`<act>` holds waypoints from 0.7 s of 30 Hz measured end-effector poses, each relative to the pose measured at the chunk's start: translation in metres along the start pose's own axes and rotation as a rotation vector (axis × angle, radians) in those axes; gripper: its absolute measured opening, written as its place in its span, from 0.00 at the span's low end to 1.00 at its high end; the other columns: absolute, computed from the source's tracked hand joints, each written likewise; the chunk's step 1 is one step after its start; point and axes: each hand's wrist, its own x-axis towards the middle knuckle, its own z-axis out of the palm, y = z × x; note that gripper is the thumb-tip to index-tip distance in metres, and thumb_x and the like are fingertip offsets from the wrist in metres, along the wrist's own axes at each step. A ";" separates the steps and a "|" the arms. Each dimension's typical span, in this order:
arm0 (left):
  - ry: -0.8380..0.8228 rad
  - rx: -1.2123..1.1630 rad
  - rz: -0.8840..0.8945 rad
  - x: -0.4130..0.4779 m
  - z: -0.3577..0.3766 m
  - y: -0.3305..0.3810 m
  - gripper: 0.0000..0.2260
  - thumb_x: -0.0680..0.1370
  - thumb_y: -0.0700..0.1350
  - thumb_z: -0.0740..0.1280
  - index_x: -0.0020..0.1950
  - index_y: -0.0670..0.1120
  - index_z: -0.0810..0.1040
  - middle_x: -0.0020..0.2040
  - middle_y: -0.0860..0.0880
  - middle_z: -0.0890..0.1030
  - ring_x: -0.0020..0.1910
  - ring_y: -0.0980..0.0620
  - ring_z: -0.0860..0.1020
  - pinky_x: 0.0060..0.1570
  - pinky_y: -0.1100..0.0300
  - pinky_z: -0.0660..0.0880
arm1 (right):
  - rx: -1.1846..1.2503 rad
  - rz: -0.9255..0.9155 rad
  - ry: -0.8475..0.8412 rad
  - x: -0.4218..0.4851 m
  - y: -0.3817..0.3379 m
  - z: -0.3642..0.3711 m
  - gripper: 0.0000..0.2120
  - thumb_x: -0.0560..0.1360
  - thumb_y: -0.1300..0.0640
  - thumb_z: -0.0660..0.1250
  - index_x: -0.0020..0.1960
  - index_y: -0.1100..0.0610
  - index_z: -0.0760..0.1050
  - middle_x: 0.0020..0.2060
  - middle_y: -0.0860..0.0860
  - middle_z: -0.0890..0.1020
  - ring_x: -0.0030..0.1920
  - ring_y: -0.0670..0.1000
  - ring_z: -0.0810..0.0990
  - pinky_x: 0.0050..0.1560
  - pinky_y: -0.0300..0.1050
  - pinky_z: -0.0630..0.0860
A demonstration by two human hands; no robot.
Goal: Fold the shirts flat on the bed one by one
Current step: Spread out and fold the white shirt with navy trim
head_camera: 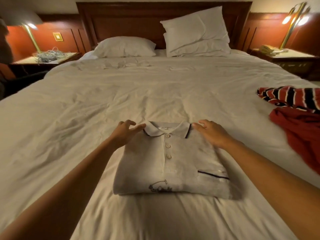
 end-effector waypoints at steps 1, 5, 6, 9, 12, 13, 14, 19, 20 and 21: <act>-0.065 -0.012 -0.008 0.009 0.001 0.002 0.31 0.74 0.69 0.63 0.62 0.44 0.80 0.63 0.43 0.79 0.59 0.43 0.78 0.59 0.50 0.75 | -0.020 0.007 -0.048 0.010 0.000 0.002 0.31 0.76 0.30 0.56 0.66 0.52 0.75 0.64 0.55 0.78 0.64 0.58 0.76 0.59 0.48 0.72; -0.238 0.043 -0.062 0.038 0.002 0.005 0.32 0.63 0.75 0.68 0.49 0.50 0.83 0.52 0.49 0.82 0.52 0.48 0.80 0.53 0.54 0.75 | -0.012 -0.022 -0.195 0.038 0.000 0.001 0.30 0.64 0.21 0.61 0.47 0.45 0.78 0.47 0.47 0.82 0.47 0.49 0.79 0.40 0.41 0.69; -0.269 0.058 -0.076 0.044 0.002 0.005 0.36 0.58 0.77 0.70 0.49 0.49 0.83 0.51 0.50 0.83 0.50 0.50 0.80 0.52 0.55 0.75 | -0.010 -0.039 -0.236 0.043 0.000 -0.002 0.32 0.59 0.19 0.63 0.47 0.44 0.78 0.44 0.43 0.81 0.45 0.45 0.79 0.40 0.39 0.69; -0.375 0.153 -0.101 0.063 0.002 0.000 0.40 0.49 0.78 0.72 0.48 0.50 0.85 0.47 0.52 0.85 0.48 0.52 0.83 0.51 0.56 0.78 | -0.067 -0.075 -0.347 0.058 0.002 -0.006 0.36 0.49 0.18 0.69 0.41 0.46 0.79 0.33 0.40 0.82 0.35 0.39 0.80 0.35 0.37 0.70; -0.485 0.143 -0.111 0.077 0.001 -0.007 0.38 0.48 0.75 0.76 0.49 0.52 0.86 0.44 0.55 0.86 0.46 0.54 0.84 0.48 0.58 0.78 | -0.098 -0.086 -0.442 0.067 0.006 -0.006 0.39 0.49 0.21 0.71 0.41 0.54 0.82 0.30 0.43 0.82 0.29 0.40 0.79 0.32 0.36 0.69; -0.515 0.119 -0.104 0.078 0.000 -0.008 0.36 0.50 0.74 0.77 0.49 0.51 0.86 0.44 0.55 0.87 0.45 0.54 0.85 0.48 0.59 0.78 | -0.088 -0.098 -0.455 0.067 0.005 -0.006 0.37 0.51 0.23 0.72 0.41 0.54 0.82 0.30 0.43 0.82 0.30 0.41 0.79 0.31 0.34 0.69; -0.536 0.085 -0.096 0.078 -0.002 -0.007 0.34 0.53 0.72 0.78 0.49 0.51 0.86 0.45 0.54 0.87 0.45 0.55 0.85 0.48 0.59 0.78 | -0.072 -0.113 -0.458 0.066 0.003 -0.008 0.34 0.52 0.25 0.73 0.42 0.53 0.82 0.29 0.42 0.82 0.30 0.41 0.79 0.31 0.33 0.69; -0.530 -0.052 -0.069 0.055 -0.041 0.013 0.29 0.58 0.67 0.80 0.51 0.50 0.86 0.47 0.52 0.87 0.48 0.54 0.85 0.53 0.56 0.79 | 0.014 -0.191 -0.427 0.052 -0.040 -0.048 0.36 0.55 0.29 0.74 0.50 0.57 0.83 0.45 0.57 0.85 0.42 0.52 0.83 0.43 0.47 0.74; -0.514 -0.067 -0.053 0.051 -0.055 0.021 0.29 0.57 0.66 0.80 0.51 0.50 0.86 0.48 0.52 0.87 0.48 0.53 0.85 0.53 0.55 0.79 | 0.015 -0.222 -0.414 0.049 -0.053 -0.061 0.37 0.56 0.30 0.75 0.52 0.57 0.82 0.47 0.58 0.85 0.44 0.53 0.83 0.46 0.49 0.76; -0.495 -0.079 -0.031 0.047 -0.074 0.031 0.29 0.57 0.66 0.80 0.50 0.50 0.86 0.48 0.52 0.87 0.48 0.53 0.85 0.53 0.55 0.79 | 0.009 -0.251 -0.397 0.048 -0.070 -0.078 0.35 0.57 0.31 0.76 0.53 0.57 0.82 0.47 0.57 0.85 0.47 0.54 0.84 0.51 0.53 0.78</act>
